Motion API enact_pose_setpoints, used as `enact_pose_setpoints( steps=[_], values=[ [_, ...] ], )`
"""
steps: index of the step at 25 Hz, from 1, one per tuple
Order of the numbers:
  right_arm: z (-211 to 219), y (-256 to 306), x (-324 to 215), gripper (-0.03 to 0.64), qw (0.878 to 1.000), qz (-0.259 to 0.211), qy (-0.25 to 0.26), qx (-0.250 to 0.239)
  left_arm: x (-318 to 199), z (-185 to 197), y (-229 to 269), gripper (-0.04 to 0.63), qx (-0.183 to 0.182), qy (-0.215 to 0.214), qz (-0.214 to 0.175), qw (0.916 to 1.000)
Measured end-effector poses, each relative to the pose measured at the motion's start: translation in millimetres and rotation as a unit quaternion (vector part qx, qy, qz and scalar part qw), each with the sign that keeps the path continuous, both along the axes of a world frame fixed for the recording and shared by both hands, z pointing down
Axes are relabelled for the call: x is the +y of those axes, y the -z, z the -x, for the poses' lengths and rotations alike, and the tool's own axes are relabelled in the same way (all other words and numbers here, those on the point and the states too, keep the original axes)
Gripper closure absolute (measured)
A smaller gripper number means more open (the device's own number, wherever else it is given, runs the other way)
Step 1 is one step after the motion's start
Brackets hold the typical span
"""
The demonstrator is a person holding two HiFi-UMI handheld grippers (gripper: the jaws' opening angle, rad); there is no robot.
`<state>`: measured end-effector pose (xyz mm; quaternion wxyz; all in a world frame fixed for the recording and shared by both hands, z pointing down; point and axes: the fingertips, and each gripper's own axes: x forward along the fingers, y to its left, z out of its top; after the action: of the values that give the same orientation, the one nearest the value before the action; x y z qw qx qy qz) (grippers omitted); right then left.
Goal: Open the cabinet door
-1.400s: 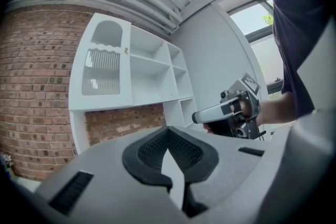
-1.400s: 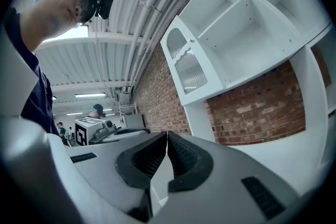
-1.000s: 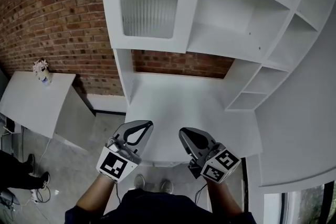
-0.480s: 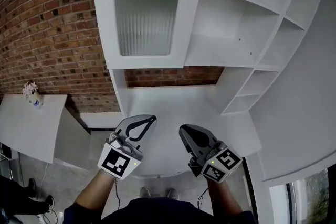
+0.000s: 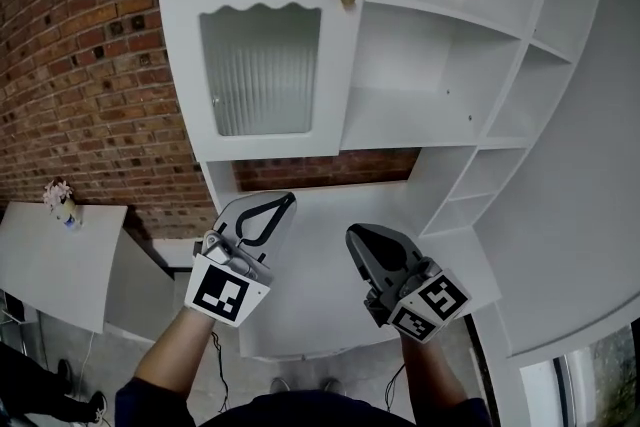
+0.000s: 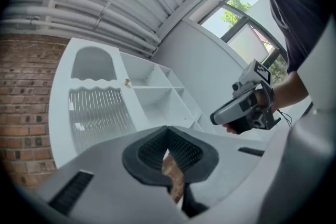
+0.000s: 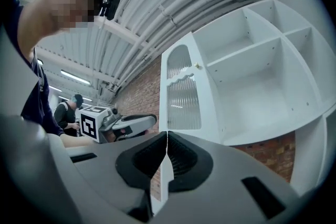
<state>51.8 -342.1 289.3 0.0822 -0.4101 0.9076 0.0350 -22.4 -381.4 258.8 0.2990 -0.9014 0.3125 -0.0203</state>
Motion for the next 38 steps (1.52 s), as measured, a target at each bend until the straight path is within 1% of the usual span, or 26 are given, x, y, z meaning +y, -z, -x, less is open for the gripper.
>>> enact_pose_setpoints(
  steps=[4, 9, 13, 17, 21, 23, 25, 30, 34, 38],
  values=[
    [-9.0, 23.7, -9.3, 0.591, 1.000, -0.029, 0.006, 0.002, -15.5, -7.4, 33.4, 0.589, -0.013, 0.019, -0.040, 0.9989],
    [-17.7, 48.3, -18.9, 0.591, 0.998, -0.058, 0.017, -0.003, -32.9, -20.3, 73.7, 0.589, -0.020, 0.036, -0.078, 0.9961],
    [-22.1, 62.7, -27.4, 0.591, 0.997, -0.074, 0.025, -0.007, -46.1, -29.2, 99.6, 0.588, -0.027, 0.063, -0.115, 0.9911],
    [-27.6, 74.6, -32.9, 0.591, 0.996, -0.087, 0.030, -0.009, -56.7, -39.9, 122.0, 0.588, -0.026, 0.075, -0.146, 0.9861],
    [-33.4, 79.8, -36.1, 0.591, 0.995, -0.093, 0.032, -0.009, -68.8, -49.4, 145.3, 0.584, -0.039, 0.083, -0.171, 0.9810],
    [-37.3, 79.9, -38.3, 0.591, 0.995, -0.093, 0.031, -0.011, -76.0, -54.2, 155.5, 0.562, -0.048, 0.089, -0.179, 0.9787],
    [-40.7, 78.9, -40.3, 0.591, 0.995, -0.093, 0.030, -0.013, -82.9, -59.2, 165.2, 0.533, -0.060, 0.095, -0.189, 0.9755],
    [-49.4, 78.8, -43.6, 0.591, 0.995, -0.094, 0.029, -0.017, -95.3, -69.4, 191.7, 0.505, -0.084, 0.114, -0.223, 0.9644],
    [-57.2, 81.0, -46.6, 0.591, 0.995, -0.096, 0.027, -0.023, -107.4, -77.4, 204.6, 0.480, -0.114, 0.128, -0.237, 0.9562],
    [-63.4, 81.1, -50.3, 0.591, 0.995, -0.096, 0.023, -0.023, -116.1, -83.7, 214.9, 0.466, -0.134, 0.140, -0.247, 0.9495]
  ],
)
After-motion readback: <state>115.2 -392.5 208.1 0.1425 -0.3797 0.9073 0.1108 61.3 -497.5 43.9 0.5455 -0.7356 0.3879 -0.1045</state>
